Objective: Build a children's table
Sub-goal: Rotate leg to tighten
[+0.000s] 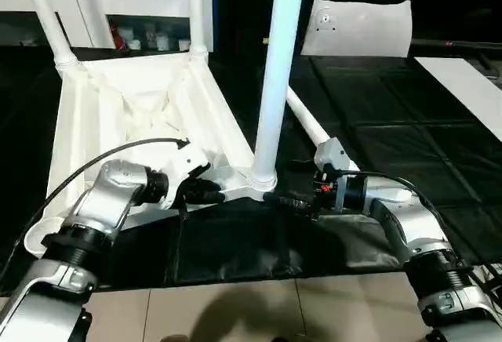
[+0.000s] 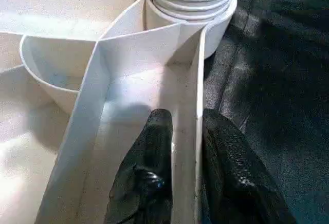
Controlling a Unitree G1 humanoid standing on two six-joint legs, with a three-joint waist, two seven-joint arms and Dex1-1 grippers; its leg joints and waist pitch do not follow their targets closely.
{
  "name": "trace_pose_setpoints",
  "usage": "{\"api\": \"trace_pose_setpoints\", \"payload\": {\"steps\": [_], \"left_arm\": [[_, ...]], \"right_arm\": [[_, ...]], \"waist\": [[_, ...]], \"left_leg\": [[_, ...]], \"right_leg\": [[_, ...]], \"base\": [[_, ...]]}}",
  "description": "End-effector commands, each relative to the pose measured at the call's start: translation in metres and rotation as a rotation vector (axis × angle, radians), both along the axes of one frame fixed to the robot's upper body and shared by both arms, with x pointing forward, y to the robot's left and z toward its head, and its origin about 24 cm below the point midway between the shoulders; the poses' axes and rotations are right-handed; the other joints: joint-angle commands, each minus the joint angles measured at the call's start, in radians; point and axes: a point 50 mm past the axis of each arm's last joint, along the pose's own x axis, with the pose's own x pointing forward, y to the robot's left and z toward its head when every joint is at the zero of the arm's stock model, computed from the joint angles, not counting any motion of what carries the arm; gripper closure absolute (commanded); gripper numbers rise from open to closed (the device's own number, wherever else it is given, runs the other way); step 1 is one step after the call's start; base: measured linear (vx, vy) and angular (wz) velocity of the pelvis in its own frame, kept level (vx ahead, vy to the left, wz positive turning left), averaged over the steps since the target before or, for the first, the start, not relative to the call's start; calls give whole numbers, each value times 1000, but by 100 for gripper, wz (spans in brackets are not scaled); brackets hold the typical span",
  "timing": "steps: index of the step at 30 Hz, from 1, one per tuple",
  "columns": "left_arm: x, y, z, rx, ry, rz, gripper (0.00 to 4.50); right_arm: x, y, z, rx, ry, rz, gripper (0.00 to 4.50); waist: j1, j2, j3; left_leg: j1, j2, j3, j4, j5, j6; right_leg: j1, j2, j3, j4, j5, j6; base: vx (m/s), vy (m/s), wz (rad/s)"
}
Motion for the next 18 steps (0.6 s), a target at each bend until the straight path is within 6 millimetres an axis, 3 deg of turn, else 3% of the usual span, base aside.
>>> {"api": "trace_pose_setpoints", "payload": {"steps": [1, 8, 11, 14, 16, 18], "left_arm": [[2, -1, 2, 42, 10, -13, 390], [4, -5, 10, 83, -22, -80, 447], [4, -8, 14, 82, -41, -119, 447], [-2, -13, 18, 42, -83, -251, 447], [-9, -15, 18, 33, -92, -351, 447], [-13, -15, 18, 20, -74, -404, 447]], "right_arm": [[-2, -4, 0, -20, -15, 6, 0], [-2, -5, 0, -27, -26, 2, 0], [-1, -5, 1, -29, -32, 0, 0], [-1, -6, 1, -31, -37, 0, 0], [-2, -7, 2, -37, -42, 22, 0], [-3, -7, 3, -48, -37, 52, 0]], "waist": [[-3, 9, -63], [-3, 13, -68], [-3, 14, -66], [-2, 12, -65], [0, 11, -68], [2, 14, -68]], "left_leg": [[-5, 0, 17, -71, -197, 51], [-8, 5, 16, -72, -170, 53], [-7, 3, 18, -72, -176, 54], [-7, 2, 16, -73, -193, 54], [-7, 2, 16, -72, -178, 55], [-4, 7, 19, -73, -159, 57]], "right_leg": [[60, -57, 52, -98, -423, -98], [64, -57, 55, -85, -321, -138], [64, -56, 55, -86, -313, -147], [64, -58, 54, -92, -361, -128], [64, -59, 56, -89, -341, -129], [61, -57, 59, -81, -276, -155]], "base": [[0, 0, 0], [0, 0, 0], [0, 0, 0], [0, 0, 0], [0, 0, 0], [0, 0, 0]]}}
